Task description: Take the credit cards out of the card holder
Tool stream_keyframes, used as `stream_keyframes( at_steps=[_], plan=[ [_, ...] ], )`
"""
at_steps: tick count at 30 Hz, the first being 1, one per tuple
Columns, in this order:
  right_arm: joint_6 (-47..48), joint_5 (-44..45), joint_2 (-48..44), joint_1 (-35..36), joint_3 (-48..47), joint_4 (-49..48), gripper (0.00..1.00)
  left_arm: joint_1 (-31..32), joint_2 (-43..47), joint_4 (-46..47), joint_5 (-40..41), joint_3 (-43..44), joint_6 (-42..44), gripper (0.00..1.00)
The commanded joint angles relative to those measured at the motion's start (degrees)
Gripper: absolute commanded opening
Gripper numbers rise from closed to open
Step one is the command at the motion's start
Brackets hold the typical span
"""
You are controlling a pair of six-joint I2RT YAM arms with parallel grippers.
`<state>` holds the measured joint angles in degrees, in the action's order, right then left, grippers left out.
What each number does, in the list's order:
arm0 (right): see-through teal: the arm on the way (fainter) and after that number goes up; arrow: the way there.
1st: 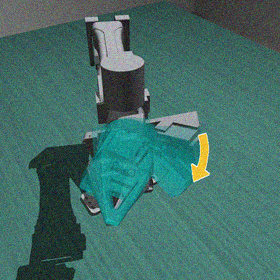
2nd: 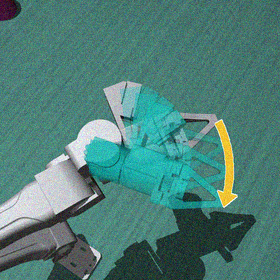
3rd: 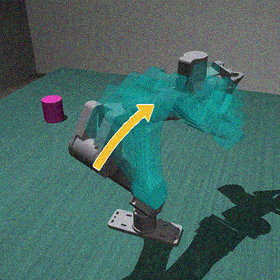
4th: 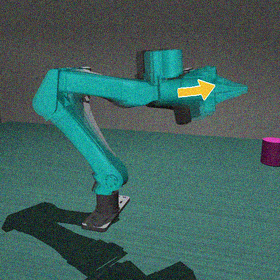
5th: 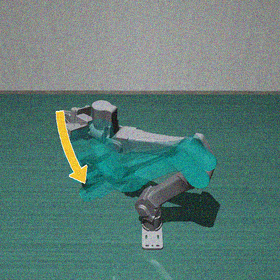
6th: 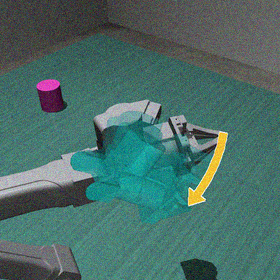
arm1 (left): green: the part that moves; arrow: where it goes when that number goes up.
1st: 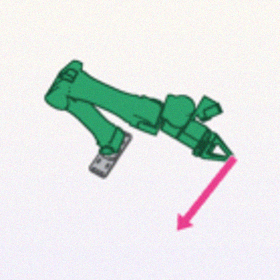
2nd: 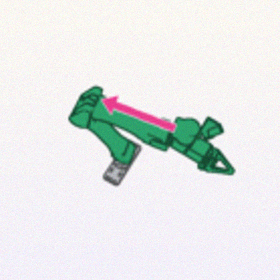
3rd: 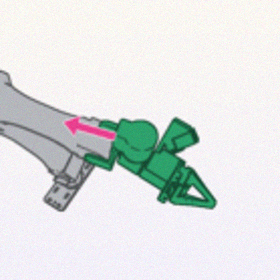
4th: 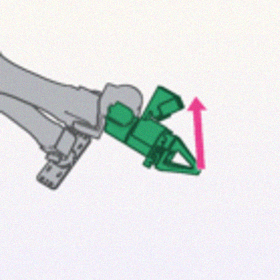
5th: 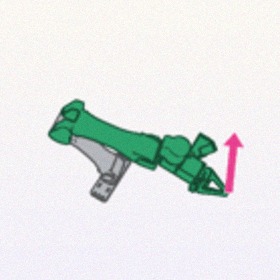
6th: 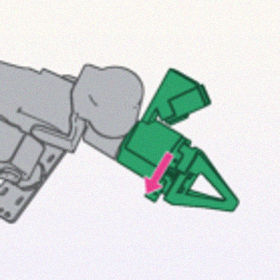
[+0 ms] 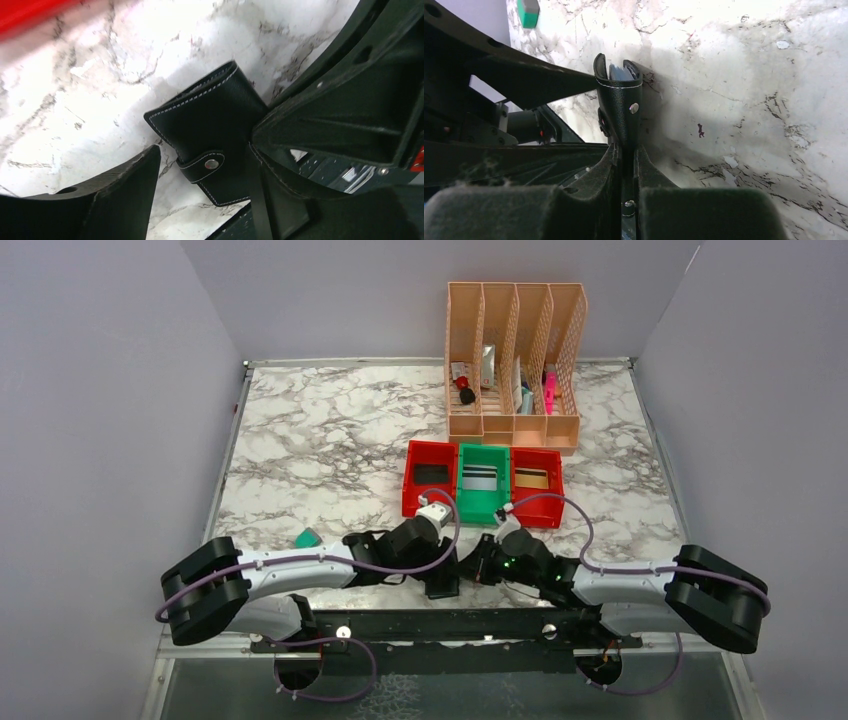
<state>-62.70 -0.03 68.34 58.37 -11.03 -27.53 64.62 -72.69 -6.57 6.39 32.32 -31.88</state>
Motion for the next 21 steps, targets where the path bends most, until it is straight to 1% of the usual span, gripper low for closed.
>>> stream_keyframes(
  at_steps=[1, 3, 7, 9, 13, 16, 17, 19, 21],
  plan=[
    [-2.0, 1.0, -1.5, -0.4, 0.6, 2.2, 0.09, 0.2, 0.0, -3.7, 5.1, 4.9, -0.3, 0.66],
    [-2.5, 1.3, -2.2, -0.4, 0.6, 2.7, 0.09, 0.2, -1.5, -5.0, 4.6, 6.5, 0.2, 0.63],
    [-3.2, 2.6, -3.3, -0.4, 0.4, 4.5, 0.09, 0.5, -4.0, -7.6, 4.2, 8.6, -0.1, 0.52],
    [-3.5, 3.0, -3.9, -0.4, 0.6, 4.8, 0.09, 0.6, -4.7, -8.4, 3.9, 8.9, -0.1, 0.48],
    [-3.9, 3.6, -4.8, -0.4, 0.8, 5.2, 0.09, 0.7, -5.4, -8.7, 1.4, 9.2, 0.3, 0.48],
    [-3.9, 3.7, -5.0, -0.4, 0.6, 5.9, 0.09, 0.7, -5.3, -8.6, -0.9, 9.3, 0.4, 0.53],
    [-3.9, 3.7, -5.0, -0.4, 0.6, 5.9, 0.09, 0.7, -5.5, -8.7, -1.4, 9.4, 0.5, 0.53],
    [-3.9, 3.5, -4.9, -0.4, 0.6, 5.7, 0.09, 0.7, -6.4, -9.5, -1.5, 10.0, 0.5, 0.52],
    [-3.9, 3.3, -5.0, -0.4, 0.5, 5.6, 0.09, 0.7, -7.7, -10.3, -1.3, 10.6, 0.5, 0.49]
  ],
)
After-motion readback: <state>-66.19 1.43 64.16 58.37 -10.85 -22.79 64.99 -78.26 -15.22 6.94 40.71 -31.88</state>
